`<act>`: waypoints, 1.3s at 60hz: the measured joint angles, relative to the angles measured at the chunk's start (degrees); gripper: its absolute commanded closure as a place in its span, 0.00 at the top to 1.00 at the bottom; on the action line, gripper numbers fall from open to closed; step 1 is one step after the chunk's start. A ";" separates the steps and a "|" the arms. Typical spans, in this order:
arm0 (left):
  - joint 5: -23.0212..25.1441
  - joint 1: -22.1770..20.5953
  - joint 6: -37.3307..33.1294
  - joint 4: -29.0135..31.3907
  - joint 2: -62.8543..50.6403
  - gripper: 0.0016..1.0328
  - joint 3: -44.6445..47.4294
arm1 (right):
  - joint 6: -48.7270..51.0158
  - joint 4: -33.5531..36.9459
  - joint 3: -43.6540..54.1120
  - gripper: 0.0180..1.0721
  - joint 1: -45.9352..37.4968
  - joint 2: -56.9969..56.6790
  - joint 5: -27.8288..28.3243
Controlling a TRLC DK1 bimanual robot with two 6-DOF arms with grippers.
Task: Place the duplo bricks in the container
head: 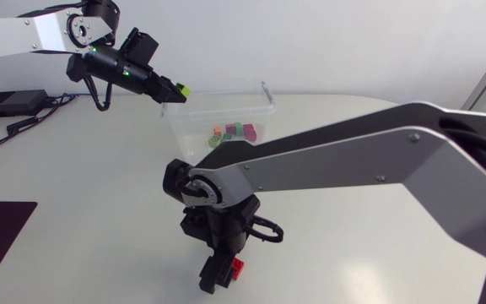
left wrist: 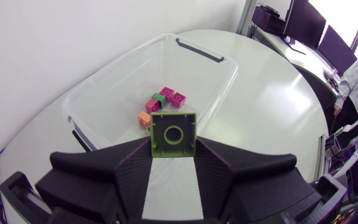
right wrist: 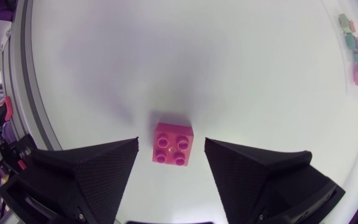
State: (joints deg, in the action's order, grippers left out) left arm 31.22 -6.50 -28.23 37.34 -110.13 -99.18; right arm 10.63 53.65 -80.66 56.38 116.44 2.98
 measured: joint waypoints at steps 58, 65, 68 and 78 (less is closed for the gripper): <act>-7.69 -2.62 5.51 -0.02 -12.81 0.96 -13.62 | 1.81 7.58 -15.72 0.22 -15.45 -10.12 1.51; -8.41 -2.36 7.02 -0.42 -11.72 0.96 -13.59 | 2.08 6.27 -20.55 0.22 -18.21 -9.97 1.51; -8.83 -2.14 7.82 -0.70 -10.19 0.96 -13.09 | 2.29 4.63 -22.53 0.22 -19.19 -9.42 1.53; -9.05 -1.31 9.18 -1.27 -1.68 0.96 -9.77 | 2.67 0.42 -29.07 0.22 -20.87 -4.70 1.53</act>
State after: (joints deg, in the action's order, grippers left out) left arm 22.17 -7.81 -19.05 36.07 -111.81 -108.95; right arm 13.30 54.06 -109.73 35.51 111.74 4.51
